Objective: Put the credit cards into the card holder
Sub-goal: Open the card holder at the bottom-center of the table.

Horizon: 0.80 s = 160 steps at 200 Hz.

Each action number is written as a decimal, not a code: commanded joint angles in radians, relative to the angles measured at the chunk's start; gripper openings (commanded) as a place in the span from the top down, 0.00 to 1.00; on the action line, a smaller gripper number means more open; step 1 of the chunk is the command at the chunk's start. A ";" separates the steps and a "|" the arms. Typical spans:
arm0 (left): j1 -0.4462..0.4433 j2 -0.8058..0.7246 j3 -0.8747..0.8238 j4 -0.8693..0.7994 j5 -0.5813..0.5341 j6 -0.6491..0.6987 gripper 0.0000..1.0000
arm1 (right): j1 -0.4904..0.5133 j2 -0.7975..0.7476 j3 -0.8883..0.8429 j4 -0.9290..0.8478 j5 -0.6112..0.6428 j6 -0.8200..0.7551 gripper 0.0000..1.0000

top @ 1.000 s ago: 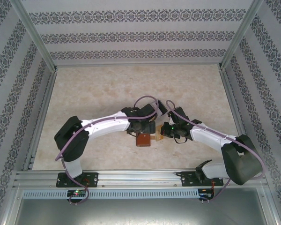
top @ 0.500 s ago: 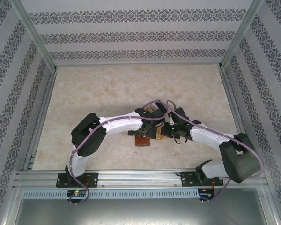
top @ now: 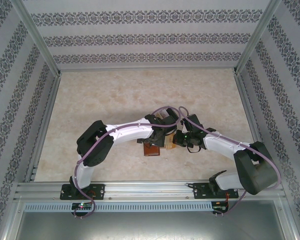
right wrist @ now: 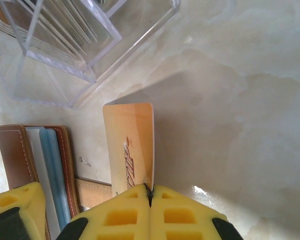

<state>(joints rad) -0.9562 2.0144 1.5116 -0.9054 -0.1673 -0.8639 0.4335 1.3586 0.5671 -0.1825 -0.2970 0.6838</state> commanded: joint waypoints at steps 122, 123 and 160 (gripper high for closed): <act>-0.007 -0.172 -0.122 -0.076 -0.114 -0.005 0.64 | -0.015 0.046 -0.006 -0.106 0.081 -0.029 1.00; -0.007 -0.173 -0.125 -0.074 -0.114 -0.006 0.64 | -0.015 0.046 -0.006 -0.105 0.080 -0.028 1.00; 0.008 -0.235 -0.213 0.013 -0.075 -0.014 0.93 | -0.015 0.036 -0.001 -0.114 0.079 -0.027 1.00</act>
<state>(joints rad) -0.9554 1.8217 1.3609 -0.9104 -0.2462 -0.8757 0.4335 1.3785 0.5739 -0.1902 -0.2920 0.6765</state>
